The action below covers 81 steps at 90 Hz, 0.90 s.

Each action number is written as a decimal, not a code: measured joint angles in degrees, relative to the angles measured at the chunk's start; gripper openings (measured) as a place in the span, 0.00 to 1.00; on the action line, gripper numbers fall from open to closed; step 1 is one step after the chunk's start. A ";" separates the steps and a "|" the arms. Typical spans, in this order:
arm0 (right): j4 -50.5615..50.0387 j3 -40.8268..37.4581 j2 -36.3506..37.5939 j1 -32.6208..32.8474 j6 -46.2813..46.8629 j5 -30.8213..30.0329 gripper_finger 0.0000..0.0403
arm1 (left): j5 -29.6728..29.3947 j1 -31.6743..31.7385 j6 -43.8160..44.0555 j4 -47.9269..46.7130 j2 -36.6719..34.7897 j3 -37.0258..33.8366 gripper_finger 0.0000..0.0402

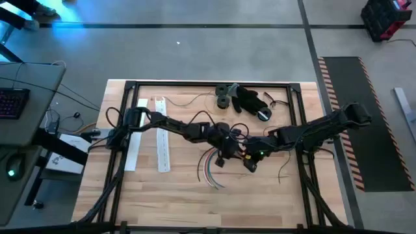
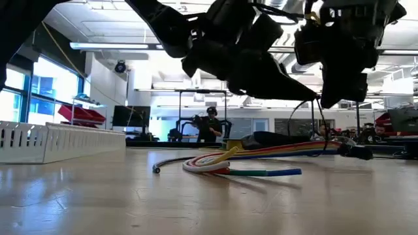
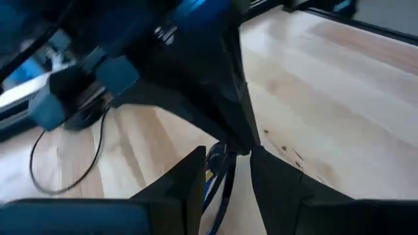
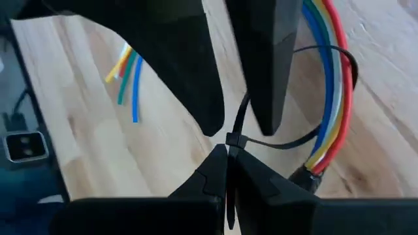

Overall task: Ziptie cables
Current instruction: Wrap the cables together using a black zip tie

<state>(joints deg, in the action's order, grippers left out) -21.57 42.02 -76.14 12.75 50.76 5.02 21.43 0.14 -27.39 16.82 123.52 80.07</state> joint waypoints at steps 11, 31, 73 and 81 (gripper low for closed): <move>0.09 0.00 0.00 0.02 1.79 -0.23 0.00 | 0.22 -0.01 -2.11 0.17 0.00 0.00 0.26; 0.51 0.00 0.00 0.02 1.93 -0.25 0.00 | 0.36 0.32 -2.77 1.48 0.62 0.12 0.21; 1.13 -0.02 -0.02 0.02 2.38 -0.30 0.00 | 0.76 0.55 -1.40 2.58 1.81 0.11 0.02; 0.80 -0.02 -0.02 0.02 3.77 -0.78 0.00 | 0.63 0.55 -1.38 2.58 1.81 0.11 0.01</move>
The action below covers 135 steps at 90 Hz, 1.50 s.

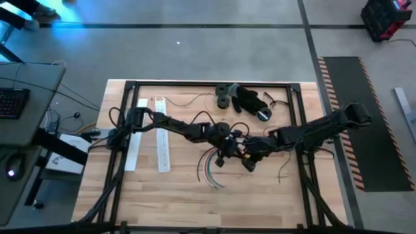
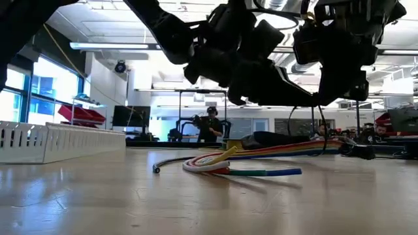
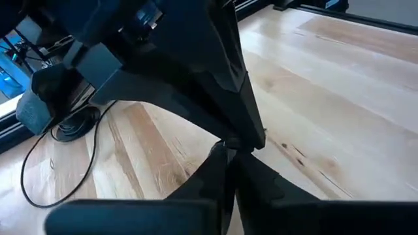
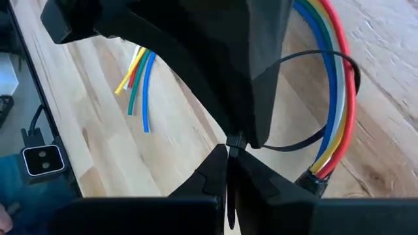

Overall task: Ziptie cables
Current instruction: Wrap the cables together using a black zip tie

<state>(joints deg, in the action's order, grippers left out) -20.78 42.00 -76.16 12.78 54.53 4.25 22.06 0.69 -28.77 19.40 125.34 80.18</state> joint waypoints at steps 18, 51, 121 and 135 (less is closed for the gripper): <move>-4.49 0.04 0.02 0.02 5.45 -2.92 0.03 | -1.02 0.16 0.07 -1.31 0.02 0.00 0.00; -13.83 -0.87 0.02 6.74 25.00 -11.42 0.41 | -0.13 0.88 -0.42 -4.55 0.02 0.00 0.00; -7.50 -4.79 -11.49 11.87 28.73 -21.42 0.09 | -0.26 1.22 -1.42 -5.66 0.02 -0.07 0.00; -14.33 -2.86 -7.00 11.98 33.66 -23.02 0.05 | -0.26 1.22 -0.59 -8.38 0.01 -0.07 0.00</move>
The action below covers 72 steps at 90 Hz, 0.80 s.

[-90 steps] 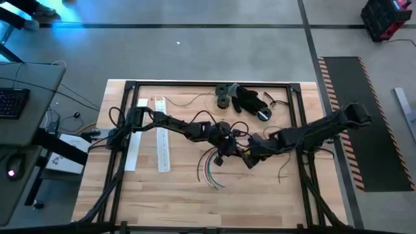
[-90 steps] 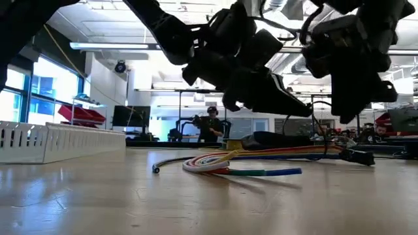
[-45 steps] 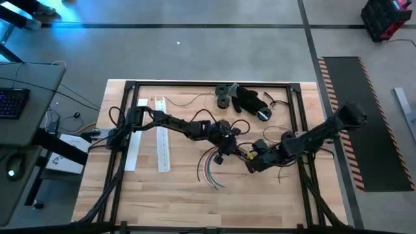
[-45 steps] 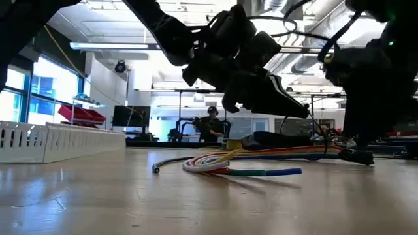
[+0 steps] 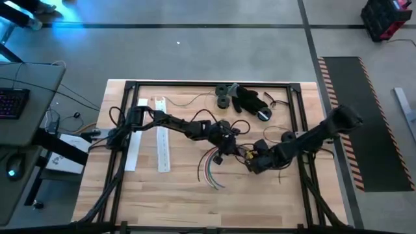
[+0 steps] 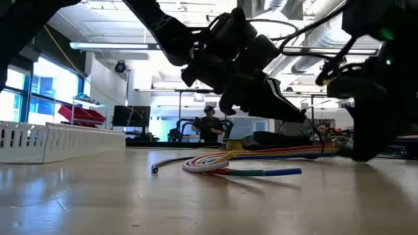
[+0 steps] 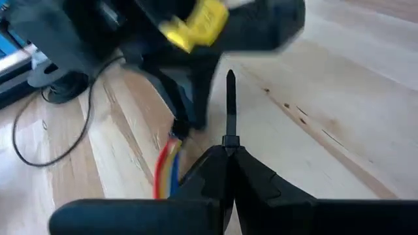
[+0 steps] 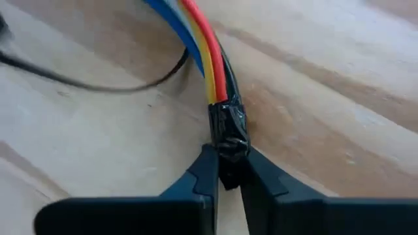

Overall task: Ziptie cables
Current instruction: Wrap the cables together using a black zip tie

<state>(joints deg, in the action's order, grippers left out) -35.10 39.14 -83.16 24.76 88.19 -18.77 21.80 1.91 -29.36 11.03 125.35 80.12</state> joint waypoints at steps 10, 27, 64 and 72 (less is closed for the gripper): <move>-4.50 0.02 3.04 0.83 5.23 -0.90 0.05 | -0.06 0.00 0.67 -3.24 0.01 0.00 0.00; -10.99 0.06 5.96 2.70 11.89 -0.81 0.05 | -0.70 0.02 0.70 -5.95 -1.29 -0.04 0.00; -3.59 4.43 5.97 -0.82 -8.65 -5.01 0.05 | -0.24 -0.02 1.91 -10.79 -3.70 0.53 0.00; -3.30 6.62 5.97 -2.13 -15.93 -4.55 0.05 | -0.24 0.03 2.76 -15.66 -3.70 2.23 0.00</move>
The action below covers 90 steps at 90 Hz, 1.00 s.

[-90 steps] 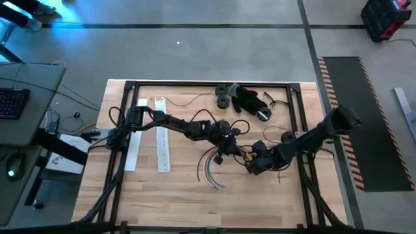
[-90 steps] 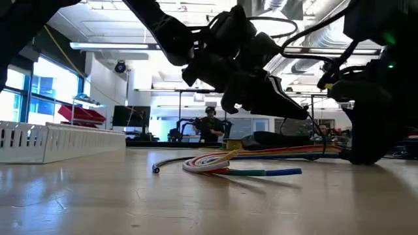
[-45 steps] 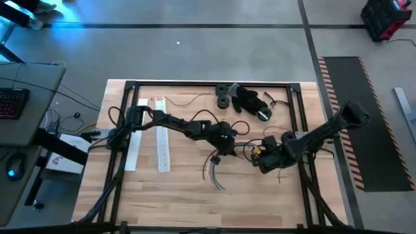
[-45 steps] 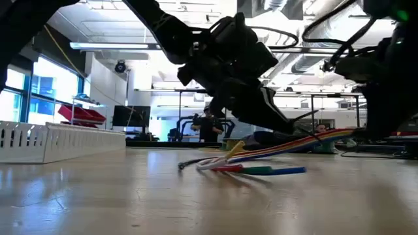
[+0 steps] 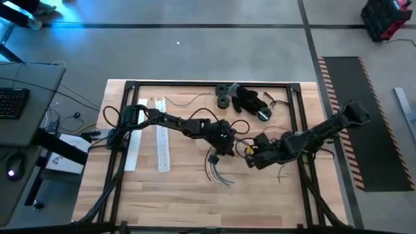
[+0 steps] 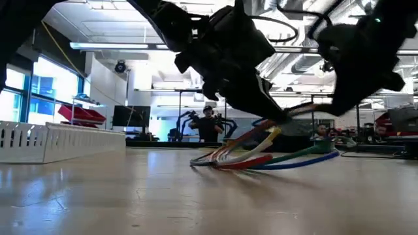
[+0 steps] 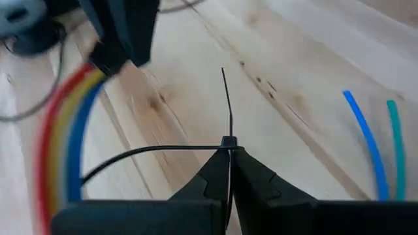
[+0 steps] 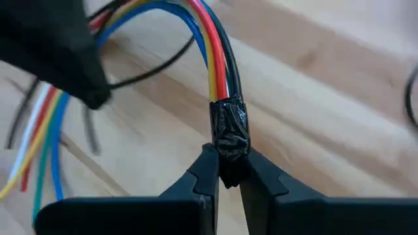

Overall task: Ziptie cables
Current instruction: Wrap the cables together using a black zip tie

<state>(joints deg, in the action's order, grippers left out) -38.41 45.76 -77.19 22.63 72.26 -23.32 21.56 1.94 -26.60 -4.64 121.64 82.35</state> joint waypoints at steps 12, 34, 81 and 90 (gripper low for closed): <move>-0.04 3.06 0.00 -1.41 -9.71 4.03 0.05 | 0.68 0.46 0.75 -7.41 0.00 2.38 0.00; 3.22 2.73 0.02 -2.51 -16.56 11.82 0.04 | 7.58 2.20 5.22 -11.08 0.91 2.36 0.00; 3.27 -0.81 7.05 -8.02 -5.60 7.88 0.03 | 17.93 2.57 5.11 -16.02 1.31 2.36 0.00; -0.66 -3.03 8.60 -9.29 -2.04 9.03 0.03 | 19.46 2.55 5.35 -16.03 1.31 2.36 0.00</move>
<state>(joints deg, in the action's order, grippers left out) -39.06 42.73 -68.59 13.33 70.22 -14.29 41.02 4.49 -21.25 -20.67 122.96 84.71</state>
